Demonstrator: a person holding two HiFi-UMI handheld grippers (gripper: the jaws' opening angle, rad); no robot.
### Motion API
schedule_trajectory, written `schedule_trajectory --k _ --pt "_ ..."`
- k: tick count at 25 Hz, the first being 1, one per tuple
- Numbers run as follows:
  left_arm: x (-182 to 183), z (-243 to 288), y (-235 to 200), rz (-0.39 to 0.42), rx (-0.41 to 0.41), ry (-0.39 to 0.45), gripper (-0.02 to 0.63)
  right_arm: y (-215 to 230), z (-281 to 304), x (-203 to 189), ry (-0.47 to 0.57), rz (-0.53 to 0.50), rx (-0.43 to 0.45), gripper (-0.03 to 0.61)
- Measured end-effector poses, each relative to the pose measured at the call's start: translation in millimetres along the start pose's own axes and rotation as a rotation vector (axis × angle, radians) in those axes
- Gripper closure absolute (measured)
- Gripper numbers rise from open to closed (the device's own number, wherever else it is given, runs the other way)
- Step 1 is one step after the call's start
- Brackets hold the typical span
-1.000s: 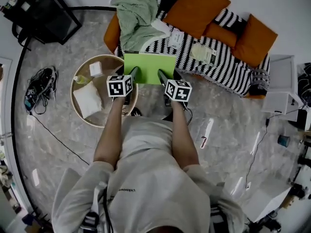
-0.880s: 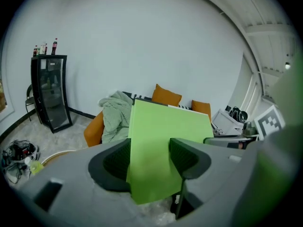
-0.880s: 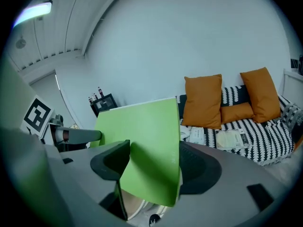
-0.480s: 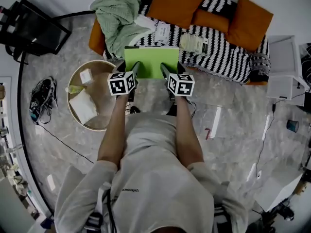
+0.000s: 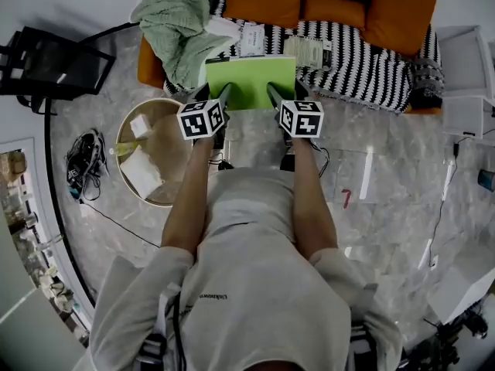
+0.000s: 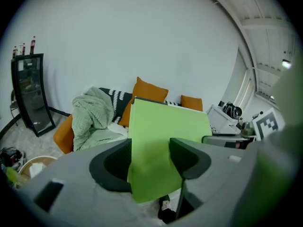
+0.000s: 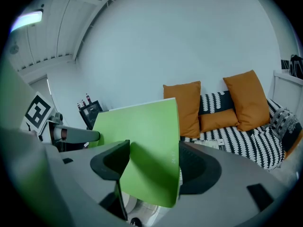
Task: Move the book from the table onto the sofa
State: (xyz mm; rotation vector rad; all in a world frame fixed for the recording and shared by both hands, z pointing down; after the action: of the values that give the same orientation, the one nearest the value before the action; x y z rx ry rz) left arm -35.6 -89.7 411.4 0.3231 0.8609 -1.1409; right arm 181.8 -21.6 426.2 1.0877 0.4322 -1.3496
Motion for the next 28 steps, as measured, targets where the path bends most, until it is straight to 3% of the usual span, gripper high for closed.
schedule_trajectory --k 17,28 --pt "-3.1 69.5 171.4 0.031 -0.095 -0.064 0.357 154.3 -96.4 5.8 -0.013 0.062 -0.106 0.268" --pt "10.4 89.8 236.1 0.075 -0.106 -0.043 0.364 215.3 -126.1 19.3 0.017 0.084 -0.106 0.269"
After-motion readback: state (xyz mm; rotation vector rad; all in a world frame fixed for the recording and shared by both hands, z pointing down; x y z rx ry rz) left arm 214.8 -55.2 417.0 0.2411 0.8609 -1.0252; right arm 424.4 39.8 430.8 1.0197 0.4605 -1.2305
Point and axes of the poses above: the fingertips, and each gripper's own axes: z forward along the fingers, y to its right, x out of its top, the point moved 7 cm from there along -z, backward along the fingers, and after that the axes turned 9 degrees about x, right-handed, at the moved point
